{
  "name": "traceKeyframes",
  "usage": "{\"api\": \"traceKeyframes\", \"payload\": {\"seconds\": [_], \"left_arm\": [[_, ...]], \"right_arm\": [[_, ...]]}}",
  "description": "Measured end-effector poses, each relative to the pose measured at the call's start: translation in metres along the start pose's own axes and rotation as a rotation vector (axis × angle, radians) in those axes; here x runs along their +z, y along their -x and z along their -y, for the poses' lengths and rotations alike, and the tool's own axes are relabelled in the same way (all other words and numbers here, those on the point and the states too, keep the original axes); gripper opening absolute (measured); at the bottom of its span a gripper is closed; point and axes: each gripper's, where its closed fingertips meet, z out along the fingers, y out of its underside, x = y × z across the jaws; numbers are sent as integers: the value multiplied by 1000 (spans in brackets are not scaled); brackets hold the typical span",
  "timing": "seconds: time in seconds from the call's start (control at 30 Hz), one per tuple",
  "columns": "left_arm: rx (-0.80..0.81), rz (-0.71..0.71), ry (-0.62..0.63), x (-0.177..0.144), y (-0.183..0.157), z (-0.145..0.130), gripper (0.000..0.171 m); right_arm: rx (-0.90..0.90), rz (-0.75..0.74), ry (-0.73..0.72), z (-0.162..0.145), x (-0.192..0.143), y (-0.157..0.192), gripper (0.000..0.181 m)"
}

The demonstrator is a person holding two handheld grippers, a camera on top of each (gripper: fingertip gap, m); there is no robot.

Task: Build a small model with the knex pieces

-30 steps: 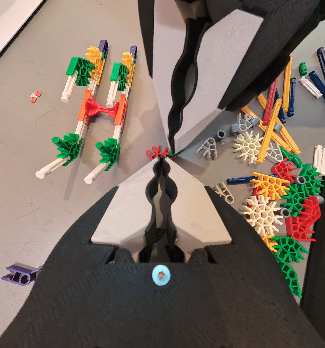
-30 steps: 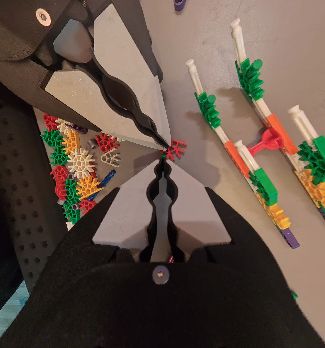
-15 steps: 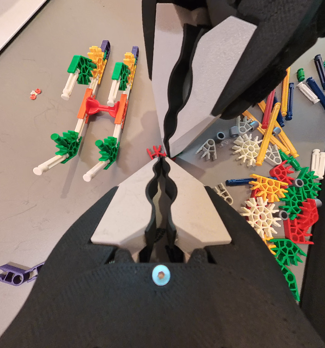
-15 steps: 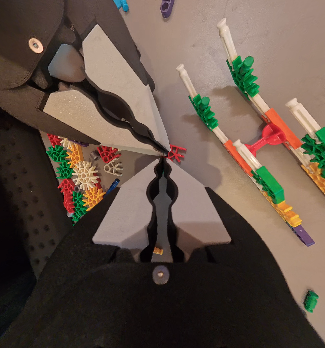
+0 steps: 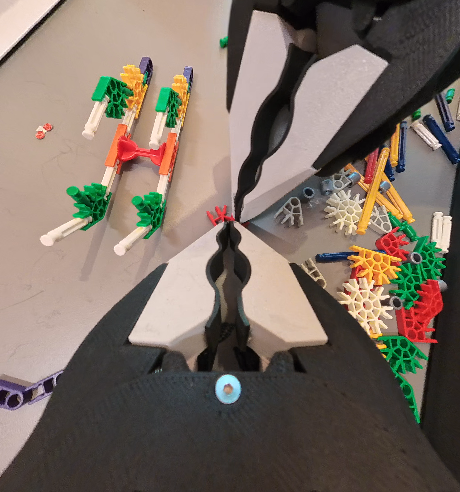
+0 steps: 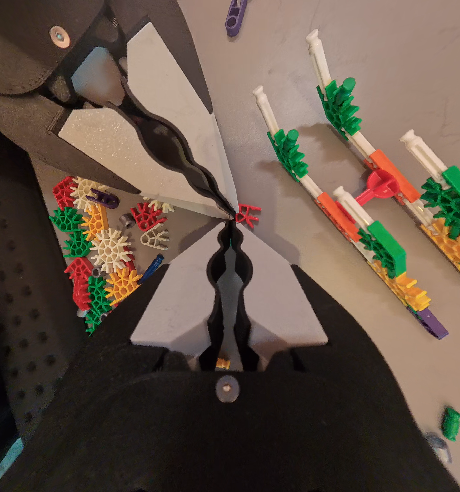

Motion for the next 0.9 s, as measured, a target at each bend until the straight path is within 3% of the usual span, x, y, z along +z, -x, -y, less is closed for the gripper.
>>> {"api": "traceKeyframes", "payload": {"seconds": [0.27, 0.37, 0.47, 0.67, 0.9], "left_arm": [[-5, -7, -3, 0, 1, 0, 0], [-3, 0, -5, 1, 1, 1, 0], [-14, -8, -5, 1, 1, 1, 0], [-24, -15, -6, 1, 1, 1, 0], [-28, -15, -7, 1, 1, 1, 0]], "right_arm": [[-8, -104, -141, 0, 1, -1, 0], [95, -60, -183, 0, 1, -1, 0], [309, 81, -230, 2, -2, -1, 0], [210, 3, -149, 2, -13, -1, 0], [119, -55, -11, 1, -1, -1, 0]]}}
